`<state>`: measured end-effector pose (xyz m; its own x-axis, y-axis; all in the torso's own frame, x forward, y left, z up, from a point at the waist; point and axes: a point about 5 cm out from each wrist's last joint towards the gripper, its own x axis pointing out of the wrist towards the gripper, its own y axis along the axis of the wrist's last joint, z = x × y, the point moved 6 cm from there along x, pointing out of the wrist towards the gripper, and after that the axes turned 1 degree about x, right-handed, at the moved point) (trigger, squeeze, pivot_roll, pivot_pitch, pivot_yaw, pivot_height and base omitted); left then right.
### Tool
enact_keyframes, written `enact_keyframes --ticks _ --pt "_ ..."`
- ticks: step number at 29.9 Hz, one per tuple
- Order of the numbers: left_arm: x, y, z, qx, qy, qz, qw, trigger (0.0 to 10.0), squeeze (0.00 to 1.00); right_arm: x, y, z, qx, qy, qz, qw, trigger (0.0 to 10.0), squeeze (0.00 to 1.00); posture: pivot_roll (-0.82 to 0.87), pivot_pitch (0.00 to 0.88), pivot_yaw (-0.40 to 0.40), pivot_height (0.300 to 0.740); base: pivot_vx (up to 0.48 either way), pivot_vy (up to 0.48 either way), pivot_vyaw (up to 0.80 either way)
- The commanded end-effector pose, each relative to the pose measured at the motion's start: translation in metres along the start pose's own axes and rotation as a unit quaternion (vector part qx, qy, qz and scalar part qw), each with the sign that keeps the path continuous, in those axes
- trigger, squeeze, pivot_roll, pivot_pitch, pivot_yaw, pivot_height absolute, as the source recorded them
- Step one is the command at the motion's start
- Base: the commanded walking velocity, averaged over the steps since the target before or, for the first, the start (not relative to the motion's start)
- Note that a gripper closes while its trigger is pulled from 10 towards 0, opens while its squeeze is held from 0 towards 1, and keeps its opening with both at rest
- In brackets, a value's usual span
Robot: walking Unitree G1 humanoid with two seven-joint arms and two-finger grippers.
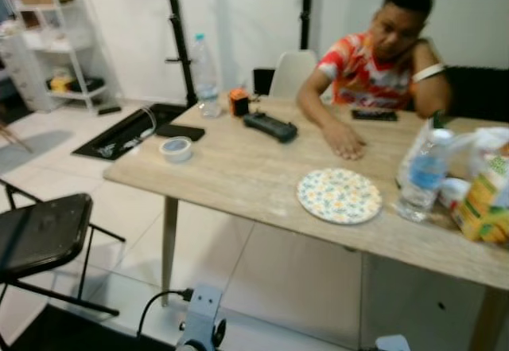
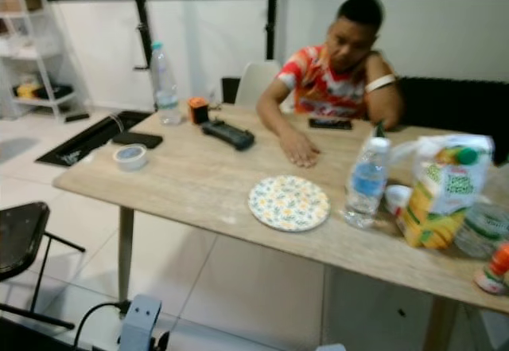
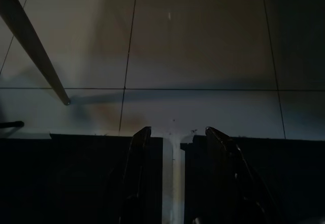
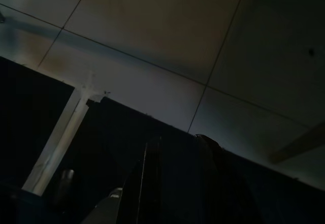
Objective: Restocking fridge
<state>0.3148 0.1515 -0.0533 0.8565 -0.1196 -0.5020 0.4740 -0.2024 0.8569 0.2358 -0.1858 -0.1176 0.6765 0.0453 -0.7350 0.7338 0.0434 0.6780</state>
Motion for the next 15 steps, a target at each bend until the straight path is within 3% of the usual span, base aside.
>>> enact_keyframes --ticks 1,15 --pt "-0.0034 -0.0097 -0.0081 -0.006 0.012 -0.014 1.000 10.0 0.00 0.0011 0.0004 -0.0083 -0.003 0.011 0.000 1.000 10.0 0.00 -0.01 0.098 0.059 0.740 0.000 0.000 0.00" --pt "-0.0037 -0.0115 -0.0094 -0.015 0.018 -0.017 1.000 10.0 0.00 0.0020 0.0028 -0.0105 -0.004 0.019 0.000 1.000 10.0 0.00 -0.01 0.098 0.054 0.740 0.000 0.000 0.00"
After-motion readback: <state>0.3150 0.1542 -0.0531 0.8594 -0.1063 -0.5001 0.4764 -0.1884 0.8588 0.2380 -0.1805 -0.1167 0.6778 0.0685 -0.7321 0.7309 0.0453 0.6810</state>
